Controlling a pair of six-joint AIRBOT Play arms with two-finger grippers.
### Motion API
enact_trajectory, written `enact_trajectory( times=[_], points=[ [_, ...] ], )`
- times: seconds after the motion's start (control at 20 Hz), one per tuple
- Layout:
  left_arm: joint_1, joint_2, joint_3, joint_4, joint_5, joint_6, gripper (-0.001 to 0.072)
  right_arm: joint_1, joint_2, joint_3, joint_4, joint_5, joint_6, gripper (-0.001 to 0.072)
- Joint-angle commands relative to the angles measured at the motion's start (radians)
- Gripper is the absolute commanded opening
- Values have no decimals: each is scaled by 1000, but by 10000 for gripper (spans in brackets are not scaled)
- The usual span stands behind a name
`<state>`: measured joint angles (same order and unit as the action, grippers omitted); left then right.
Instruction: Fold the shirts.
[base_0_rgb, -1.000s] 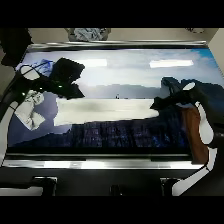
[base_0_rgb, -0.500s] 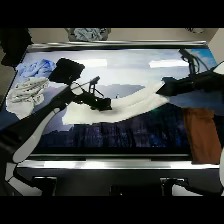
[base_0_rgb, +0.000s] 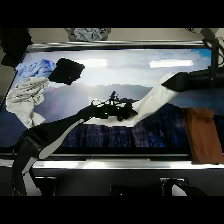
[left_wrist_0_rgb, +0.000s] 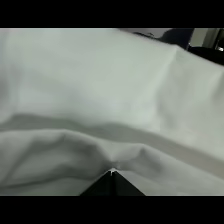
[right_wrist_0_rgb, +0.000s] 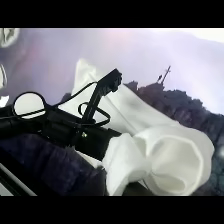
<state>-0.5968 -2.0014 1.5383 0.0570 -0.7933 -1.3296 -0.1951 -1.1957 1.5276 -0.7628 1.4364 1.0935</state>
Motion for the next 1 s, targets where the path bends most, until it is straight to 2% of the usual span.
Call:
enact_trajectory(
  times=[0.0,0.2,0.35,0.5,0.65,0.7,0.8,0.85,0.95],
  points=[
    [89,63,-16,-28,-80,155,27,11,-36,1,165,-105,-27,45],
    [375,359,-92,257,-85,117,27,166,-149,1,201,-169,-52,45],
    [602,570,-105,407,-148,101,28,340,-267,1,202,-283,-62,45],
    [768,718,-106,453,-208,90,28,492,-402,1,210,-393,-62,45],
    [824,813,-106,453,-209,72,28,624,-547,1,356,-491,-88,46],
    [822,828,-106,452,-209,72,28,662,-590,1,408,-537,-96,106],
    [801,839,-105,453,-213,73,28,698,-639,1,456,-635,-104,709],
    [795,839,-106,453,-220,73,28,693,-641,1,443,-639,-116,667],
    [796,840,-106,456,-242,73,28,632,-611,1,350,-541,-114,666]
  ],
)
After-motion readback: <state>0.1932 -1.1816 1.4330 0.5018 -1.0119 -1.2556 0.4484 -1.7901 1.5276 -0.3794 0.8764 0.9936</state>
